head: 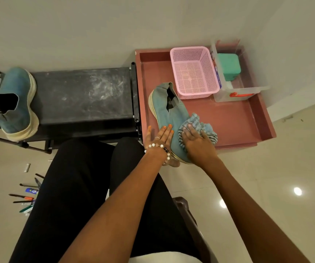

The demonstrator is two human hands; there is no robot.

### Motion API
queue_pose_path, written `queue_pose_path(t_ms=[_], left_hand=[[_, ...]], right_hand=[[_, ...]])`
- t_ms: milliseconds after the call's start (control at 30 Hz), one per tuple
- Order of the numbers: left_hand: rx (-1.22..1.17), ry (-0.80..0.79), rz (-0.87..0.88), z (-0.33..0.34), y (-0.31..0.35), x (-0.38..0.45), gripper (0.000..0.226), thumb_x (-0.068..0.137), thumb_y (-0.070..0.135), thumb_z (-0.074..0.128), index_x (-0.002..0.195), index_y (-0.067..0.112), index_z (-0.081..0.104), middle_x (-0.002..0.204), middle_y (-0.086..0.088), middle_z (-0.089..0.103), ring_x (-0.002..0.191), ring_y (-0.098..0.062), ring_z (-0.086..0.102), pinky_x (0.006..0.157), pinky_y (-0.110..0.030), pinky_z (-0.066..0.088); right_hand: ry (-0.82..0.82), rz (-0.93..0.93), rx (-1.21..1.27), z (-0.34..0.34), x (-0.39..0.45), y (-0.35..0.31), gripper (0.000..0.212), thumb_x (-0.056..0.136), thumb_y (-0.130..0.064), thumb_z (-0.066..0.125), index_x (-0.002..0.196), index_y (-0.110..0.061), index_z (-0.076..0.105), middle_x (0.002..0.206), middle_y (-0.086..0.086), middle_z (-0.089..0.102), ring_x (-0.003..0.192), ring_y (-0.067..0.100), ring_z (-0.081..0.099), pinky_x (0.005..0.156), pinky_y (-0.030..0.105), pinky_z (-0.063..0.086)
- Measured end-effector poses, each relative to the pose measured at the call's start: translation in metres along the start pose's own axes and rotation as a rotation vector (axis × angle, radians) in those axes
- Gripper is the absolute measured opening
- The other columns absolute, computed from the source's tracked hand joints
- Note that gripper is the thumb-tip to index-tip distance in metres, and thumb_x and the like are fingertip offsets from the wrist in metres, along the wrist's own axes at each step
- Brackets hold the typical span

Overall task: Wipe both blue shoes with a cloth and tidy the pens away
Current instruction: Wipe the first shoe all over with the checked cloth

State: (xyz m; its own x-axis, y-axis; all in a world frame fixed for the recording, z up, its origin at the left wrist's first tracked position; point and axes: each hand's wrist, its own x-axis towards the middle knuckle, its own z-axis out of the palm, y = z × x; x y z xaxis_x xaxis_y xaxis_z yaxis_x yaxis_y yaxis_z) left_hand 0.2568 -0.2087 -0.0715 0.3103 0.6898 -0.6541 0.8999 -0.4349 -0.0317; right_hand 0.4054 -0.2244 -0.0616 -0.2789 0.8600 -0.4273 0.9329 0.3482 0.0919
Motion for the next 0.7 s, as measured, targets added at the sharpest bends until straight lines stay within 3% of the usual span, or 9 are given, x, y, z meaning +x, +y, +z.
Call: queue_pose_path(t_ms=[167, 300, 533, 700], left_hand=[[0.015, -0.028, -0.004, -0.002, 0.002, 0.0, 0.119, 0.075, 0.084, 0.039, 0.149, 0.013, -0.021, 0.156, -0.002, -0.029, 0.144, -0.017, -0.025, 0.111, -0.06, -0.015], [0.007, -0.029, -0.007, -0.003, 0.0, 0.001, 0.116, 0.076, 0.084, 0.036, 0.15, 0.015, -0.021, 0.157, -0.001, -0.026, 0.145, -0.016, -0.022, 0.111, -0.061, -0.014], [-0.012, 0.017, -0.021, 0.003, 0.0, 0.005, 0.104, 0.081, 0.081, 0.028, 0.151, 0.019, -0.018, 0.156, 0.003, -0.029, 0.145, -0.014, -0.022, 0.111, -0.061, -0.017], [-0.03, 0.025, -0.038, 0.003, 0.004, 0.005, 0.101, 0.084, 0.078, 0.027, 0.151, 0.018, -0.017, 0.156, 0.002, -0.03, 0.145, -0.014, -0.022, 0.112, -0.059, -0.016]], right_hand=[[0.113, -0.044, -0.086, -0.019, 0.051, -0.005, 0.056, 0.1, -0.023, 0.022, 0.149, -0.002, 0.008, 0.158, 0.013, 0.001, 0.146, 0.026, -0.009, 0.115, 0.048, -0.005], [0.116, -0.054, -0.077, -0.023, 0.075, -0.005, 0.059, 0.098, -0.021, 0.028, 0.149, -0.001, 0.006, 0.159, 0.013, -0.001, 0.146, 0.026, -0.01, 0.116, 0.048, -0.005], [0.057, -0.048, 0.179, 0.004, 0.009, 0.01, 0.07, 0.09, -0.009, 0.046, 0.15, -0.004, 0.011, 0.159, 0.011, 0.005, 0.146, 0.025, -0.003, 0.119, 0.038, 0.009], [0.031, -0.018, 0.118, 0.004, -0.005, 0.003, 0.067, 0.092, -0.016, 0.044, 0.149, -0.002, 0.013, 0.158, 0.011, 0.009, 0.146, 0.024, 0.0, 0.116, 0.036, 0.009]])
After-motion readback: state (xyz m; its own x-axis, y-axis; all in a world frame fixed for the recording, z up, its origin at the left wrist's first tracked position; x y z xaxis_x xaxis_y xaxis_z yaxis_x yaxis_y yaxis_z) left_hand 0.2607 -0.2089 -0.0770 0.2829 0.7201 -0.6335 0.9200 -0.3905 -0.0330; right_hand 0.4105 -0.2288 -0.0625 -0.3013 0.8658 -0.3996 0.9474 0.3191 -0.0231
